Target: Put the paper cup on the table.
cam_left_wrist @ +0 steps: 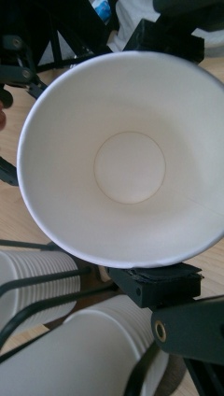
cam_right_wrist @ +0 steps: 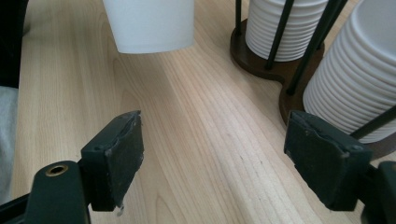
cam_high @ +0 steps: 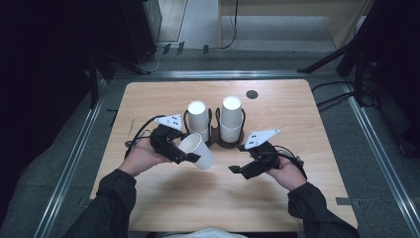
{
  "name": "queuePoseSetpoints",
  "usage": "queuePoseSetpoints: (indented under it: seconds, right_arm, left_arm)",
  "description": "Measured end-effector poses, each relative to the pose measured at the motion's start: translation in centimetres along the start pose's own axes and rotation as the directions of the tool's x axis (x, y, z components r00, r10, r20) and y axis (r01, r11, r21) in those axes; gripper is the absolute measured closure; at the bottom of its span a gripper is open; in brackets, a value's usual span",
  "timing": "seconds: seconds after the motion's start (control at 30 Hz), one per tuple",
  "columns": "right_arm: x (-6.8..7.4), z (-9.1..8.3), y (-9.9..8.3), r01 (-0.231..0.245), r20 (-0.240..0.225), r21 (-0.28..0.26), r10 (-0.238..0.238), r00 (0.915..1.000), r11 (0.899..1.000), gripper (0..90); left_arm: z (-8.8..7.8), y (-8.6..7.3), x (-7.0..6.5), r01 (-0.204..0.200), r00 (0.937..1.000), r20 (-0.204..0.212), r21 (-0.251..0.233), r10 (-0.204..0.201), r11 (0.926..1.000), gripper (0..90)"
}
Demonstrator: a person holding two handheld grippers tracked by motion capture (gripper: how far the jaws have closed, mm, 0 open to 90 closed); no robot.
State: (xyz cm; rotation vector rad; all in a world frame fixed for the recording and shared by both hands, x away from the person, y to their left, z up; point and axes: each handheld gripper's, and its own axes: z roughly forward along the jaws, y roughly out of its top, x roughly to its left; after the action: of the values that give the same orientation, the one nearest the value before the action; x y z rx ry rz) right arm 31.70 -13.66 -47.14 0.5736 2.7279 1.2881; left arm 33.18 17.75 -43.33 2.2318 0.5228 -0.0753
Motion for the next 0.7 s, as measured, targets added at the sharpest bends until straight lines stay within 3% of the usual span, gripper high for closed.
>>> queuePoseSetpoints:
  seconds: [0.7]
  right_arm:
    - [-1.9, -0.9, -0.4, -0.041, 0.065, -0.004, 0.041, 0.9971, 0.999, 20.2]
  left_arm:
    - [-2.1, -2.2, 0.9, 0.052, 0.9945, -0.094, 0.042, -0.048, 0.9978, 20.7]
